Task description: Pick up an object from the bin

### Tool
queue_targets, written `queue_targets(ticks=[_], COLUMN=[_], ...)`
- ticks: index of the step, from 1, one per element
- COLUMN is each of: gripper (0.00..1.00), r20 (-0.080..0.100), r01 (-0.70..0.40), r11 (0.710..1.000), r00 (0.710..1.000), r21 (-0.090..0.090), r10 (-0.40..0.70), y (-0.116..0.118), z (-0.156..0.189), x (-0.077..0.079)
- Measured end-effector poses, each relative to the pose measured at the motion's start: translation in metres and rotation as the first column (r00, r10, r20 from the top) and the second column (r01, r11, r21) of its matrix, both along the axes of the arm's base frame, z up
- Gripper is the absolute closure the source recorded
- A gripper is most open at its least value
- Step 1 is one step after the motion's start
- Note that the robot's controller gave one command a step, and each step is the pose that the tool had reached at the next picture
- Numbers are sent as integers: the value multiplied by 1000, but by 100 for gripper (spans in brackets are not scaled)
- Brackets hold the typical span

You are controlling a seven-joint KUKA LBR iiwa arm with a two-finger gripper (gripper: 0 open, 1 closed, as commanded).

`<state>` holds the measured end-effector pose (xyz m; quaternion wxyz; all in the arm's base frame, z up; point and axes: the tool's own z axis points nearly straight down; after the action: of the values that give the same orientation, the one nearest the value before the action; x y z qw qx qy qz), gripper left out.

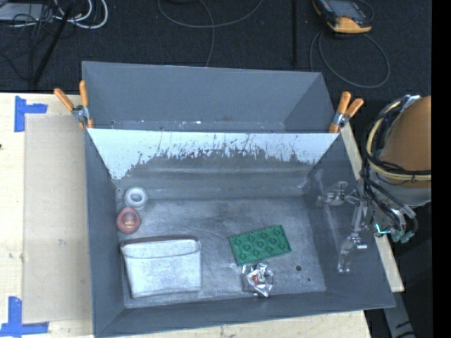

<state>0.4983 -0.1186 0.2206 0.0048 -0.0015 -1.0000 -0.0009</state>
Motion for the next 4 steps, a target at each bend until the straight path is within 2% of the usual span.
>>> queue_targets(ticks=[1, 2, 3, 4], gripper=[0, 0, 0, 0], r20=[20, 13, 13, 15], r01=[-480, -592, -614, -714], r11=[877, 806, 790, 701], r00=[877, 806, 789, 701], r21=[-6, -2, -2, -4], r10=[480, 591, 614, 713], y=[69, 88, 92, 93], z=[-150, -120, -117, -149], x=[29, 45, 65, 60])
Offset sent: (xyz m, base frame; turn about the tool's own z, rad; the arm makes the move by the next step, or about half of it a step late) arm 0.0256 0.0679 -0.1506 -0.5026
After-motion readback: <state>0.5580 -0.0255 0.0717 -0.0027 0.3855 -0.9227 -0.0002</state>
